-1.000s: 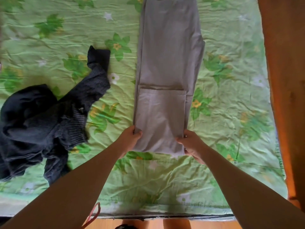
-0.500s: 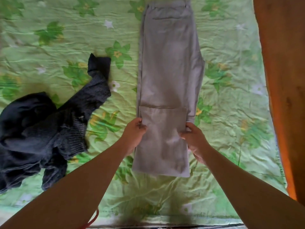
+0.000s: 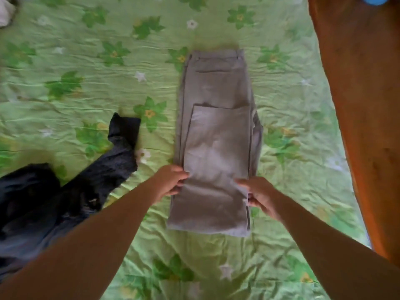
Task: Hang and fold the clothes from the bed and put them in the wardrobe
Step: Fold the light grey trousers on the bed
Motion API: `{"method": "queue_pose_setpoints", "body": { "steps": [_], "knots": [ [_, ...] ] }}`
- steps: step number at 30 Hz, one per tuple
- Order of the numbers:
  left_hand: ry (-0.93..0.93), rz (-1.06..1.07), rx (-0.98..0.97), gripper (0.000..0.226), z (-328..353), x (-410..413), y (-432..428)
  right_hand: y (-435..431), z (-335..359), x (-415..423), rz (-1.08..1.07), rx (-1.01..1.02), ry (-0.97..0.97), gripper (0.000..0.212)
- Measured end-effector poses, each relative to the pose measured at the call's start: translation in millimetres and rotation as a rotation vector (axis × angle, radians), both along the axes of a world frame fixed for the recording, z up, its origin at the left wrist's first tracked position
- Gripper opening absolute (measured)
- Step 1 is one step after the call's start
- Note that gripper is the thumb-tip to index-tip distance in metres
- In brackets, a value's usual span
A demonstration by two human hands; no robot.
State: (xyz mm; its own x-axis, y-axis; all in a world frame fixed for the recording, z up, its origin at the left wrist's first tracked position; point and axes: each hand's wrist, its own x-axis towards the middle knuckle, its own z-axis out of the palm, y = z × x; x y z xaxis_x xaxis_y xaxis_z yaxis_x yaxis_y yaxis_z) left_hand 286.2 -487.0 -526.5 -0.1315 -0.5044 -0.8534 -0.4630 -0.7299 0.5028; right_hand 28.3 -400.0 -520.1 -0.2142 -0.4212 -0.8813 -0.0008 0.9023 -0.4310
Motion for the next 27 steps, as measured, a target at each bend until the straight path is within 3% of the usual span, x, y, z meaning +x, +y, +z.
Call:
{"method": "queue_pose_setpoints", "body": {
  "steps": [4,8,13,18,24,27],
  "knots": [
    [-0.1,-0.019,-0.305,0.012,-24,5,24,21,-28,2,0.008,-0.132,0.016,0.01],
    [-0.082,-0.036,-0.414,0.011,-13,-13,23,14,-20,7,-0.092,-0.257,-0.158,0.023],
    [0.101,0.035,-0.127,0.019,-6,-4,43,40,-24,6,-0.093,-0.086,-0.313,0.034],
    [0.079,-0.02,0.031,0.018,-20,18,71,78,-33,10,-0.113,-0.012,-0.319,0.028],
    [0.084,0.078,0.112,0.02,-21,29,110,100,-28,27,0.005,-0.099,-0.091,0.009],
    [0.081,0.12,0.152,0.023,-18,34,139,118,-23,31,0.047,-0.054,-0.082,0.01]
  ]
}}
